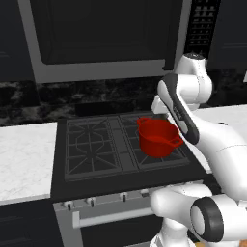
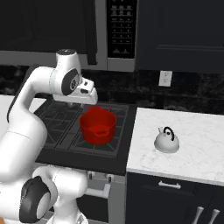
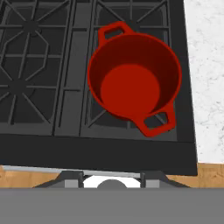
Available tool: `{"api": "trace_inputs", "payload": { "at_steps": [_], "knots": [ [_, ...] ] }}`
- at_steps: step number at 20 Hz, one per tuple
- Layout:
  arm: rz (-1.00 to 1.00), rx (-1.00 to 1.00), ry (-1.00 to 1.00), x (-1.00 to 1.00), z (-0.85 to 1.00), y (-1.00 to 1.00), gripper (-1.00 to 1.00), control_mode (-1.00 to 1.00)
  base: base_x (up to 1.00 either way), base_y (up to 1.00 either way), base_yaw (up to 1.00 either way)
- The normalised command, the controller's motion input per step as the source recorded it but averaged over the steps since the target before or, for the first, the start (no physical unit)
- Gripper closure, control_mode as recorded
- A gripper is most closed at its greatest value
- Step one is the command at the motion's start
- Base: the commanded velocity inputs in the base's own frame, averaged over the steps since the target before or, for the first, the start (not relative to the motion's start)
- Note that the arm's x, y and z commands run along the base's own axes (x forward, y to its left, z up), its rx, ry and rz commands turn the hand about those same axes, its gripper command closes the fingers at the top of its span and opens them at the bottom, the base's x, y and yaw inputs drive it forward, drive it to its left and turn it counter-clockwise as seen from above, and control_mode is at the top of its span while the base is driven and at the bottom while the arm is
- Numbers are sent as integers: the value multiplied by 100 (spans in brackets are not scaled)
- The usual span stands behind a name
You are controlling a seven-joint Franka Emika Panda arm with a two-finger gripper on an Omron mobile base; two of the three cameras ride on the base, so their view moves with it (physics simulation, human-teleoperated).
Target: Pick the kettle from the counter and place it on a stove burner. Then turn the burner on.
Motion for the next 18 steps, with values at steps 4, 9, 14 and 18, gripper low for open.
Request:
{"api": "trace_inputs", "payload": {
  "at_steps": [4,9,14,18],
  "knots": [
    [-10,13,-14,-48,-6,-62,-100,-100,0,0,0],
    [-13,29,-35,-79,-17,-100,-100,-100,0,0,0],
    [-13,26,-29,-39,-18,-100,-100,-100,0,0,0],
    [-7,22,-10,-2,-27,-100,-100,-100,0,0,0]
  ]
}}
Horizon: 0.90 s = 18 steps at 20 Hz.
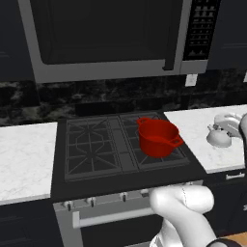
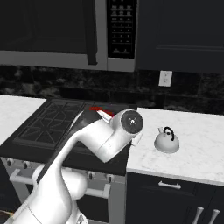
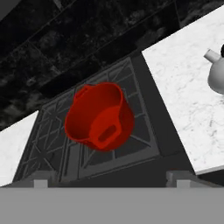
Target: Pick the kettle from the counter and place it on a stove burner. Then turn the burner on.
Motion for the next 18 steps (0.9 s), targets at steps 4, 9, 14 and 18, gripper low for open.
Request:
{"api": "trace_inputs", "payload": {
  "at_steps": [4,9,14,18],
  "knots": [
    [0,8,16,30,-28,-91,-100,-100,0,0,0],
    [15,-1,34,47,-23,-70,-100,-100,0,0,0],
    [23,-9,40,49,-23,-29,-100,-100,0,0,0],
    [1,-8,-2,1,-15,0,-100,-100,0,0,0]
  ]
}}
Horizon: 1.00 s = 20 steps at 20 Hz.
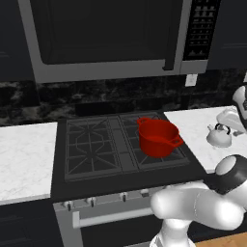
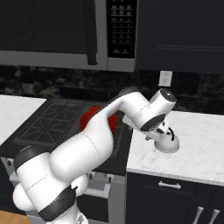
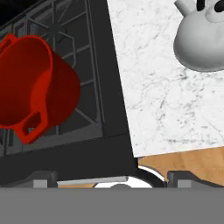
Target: Pick the kettle from the counter and place it on a stove burner. Then turn the burner on.
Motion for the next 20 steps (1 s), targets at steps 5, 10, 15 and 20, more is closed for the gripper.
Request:
{"api": "trace_inputs", "payload": {
  "at_steps": [5,10,15,20],
  "knots": [
    [15,-7,0,31,-37,-50,-100,-100,0,0,0],
    [11,0,-1,31,-13,-60,-100,-100,0,0,0],
    [3,-4,1,3,0,-12,-100,-100,0,0,0],
    [0,-1,0,2,0,-27,-100,-100,0,0,0]
  ]
}}
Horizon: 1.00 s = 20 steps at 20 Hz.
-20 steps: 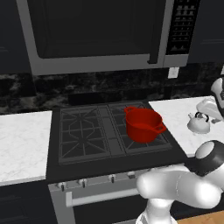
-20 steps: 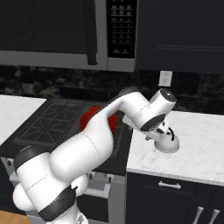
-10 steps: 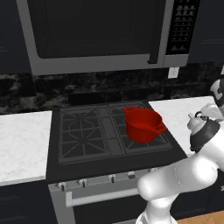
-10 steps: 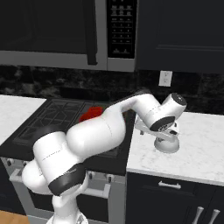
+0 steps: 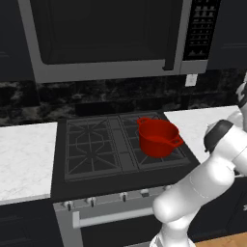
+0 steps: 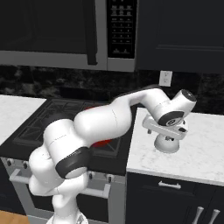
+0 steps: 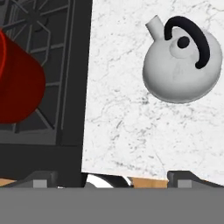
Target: Pick the kettle from the counter and place it on a stove burner. Then turn the burner on.
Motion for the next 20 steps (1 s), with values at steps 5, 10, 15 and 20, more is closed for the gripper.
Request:
{"api": "trace_inputs", "payload": {
  "at_steps": [5,10,15,20],
  "knots": [
    [5,-1,0,25,-4,-18,-100,-100,0,0,0],
    [3,-2,3,32,-7,-2,-100,-100,0,0,0],
    [9,-7,4,34,-26,-21,-100,-100,0,0,0],
    [3,-2,8,28,-12,-28,-100,-100,0,0,0]
  ]
}}
